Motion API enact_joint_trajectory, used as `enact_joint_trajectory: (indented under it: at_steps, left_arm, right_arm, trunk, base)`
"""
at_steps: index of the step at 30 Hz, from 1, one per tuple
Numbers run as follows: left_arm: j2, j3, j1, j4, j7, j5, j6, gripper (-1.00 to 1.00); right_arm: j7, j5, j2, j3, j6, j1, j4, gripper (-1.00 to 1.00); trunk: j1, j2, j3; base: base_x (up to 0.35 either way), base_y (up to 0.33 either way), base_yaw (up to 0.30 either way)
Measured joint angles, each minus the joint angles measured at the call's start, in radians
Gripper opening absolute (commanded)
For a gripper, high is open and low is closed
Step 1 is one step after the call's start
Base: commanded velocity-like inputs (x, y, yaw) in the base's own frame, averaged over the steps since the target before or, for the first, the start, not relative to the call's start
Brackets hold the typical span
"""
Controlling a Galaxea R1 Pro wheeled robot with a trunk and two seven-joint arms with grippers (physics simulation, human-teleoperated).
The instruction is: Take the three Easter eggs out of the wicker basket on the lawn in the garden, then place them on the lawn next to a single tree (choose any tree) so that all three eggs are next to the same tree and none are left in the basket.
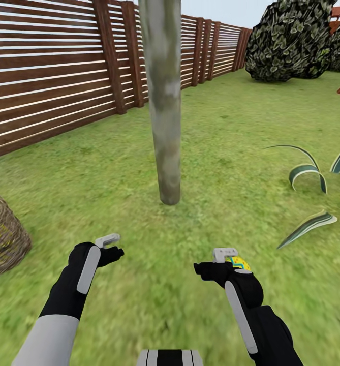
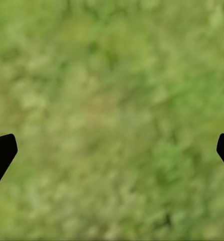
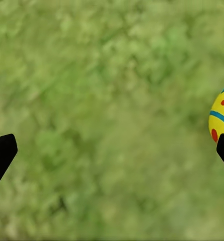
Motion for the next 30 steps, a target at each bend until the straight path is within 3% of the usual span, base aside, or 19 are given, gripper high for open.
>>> enact_joint_trajectory:
  at_steps: [17, 30]
  left_arm:
    - [0.000, 0.000, 0.000, 0.000, -0.002, 0.002, 0.001, 1.00]
    - [0.003, 0.001, 0.000, 0.001, -0.002, 0.003, 0.002, 1.00]
  right_arm:
    - [0.001, 0.000, 0.000, 0.006, -0.004, 0.000, 0.000, 1.00]
    - [0.000, 0.000, 0.000, 0.015, -0.004, 0.000, 0.000, 1.00]
  trunk:
    - [-0.008, 0.004, 0.063]
    - [-0.017, 0.014, 0.105]
  base:
    - [0.000, 0.000, 0.005]
    - [0.000, 0.000, 0.187]
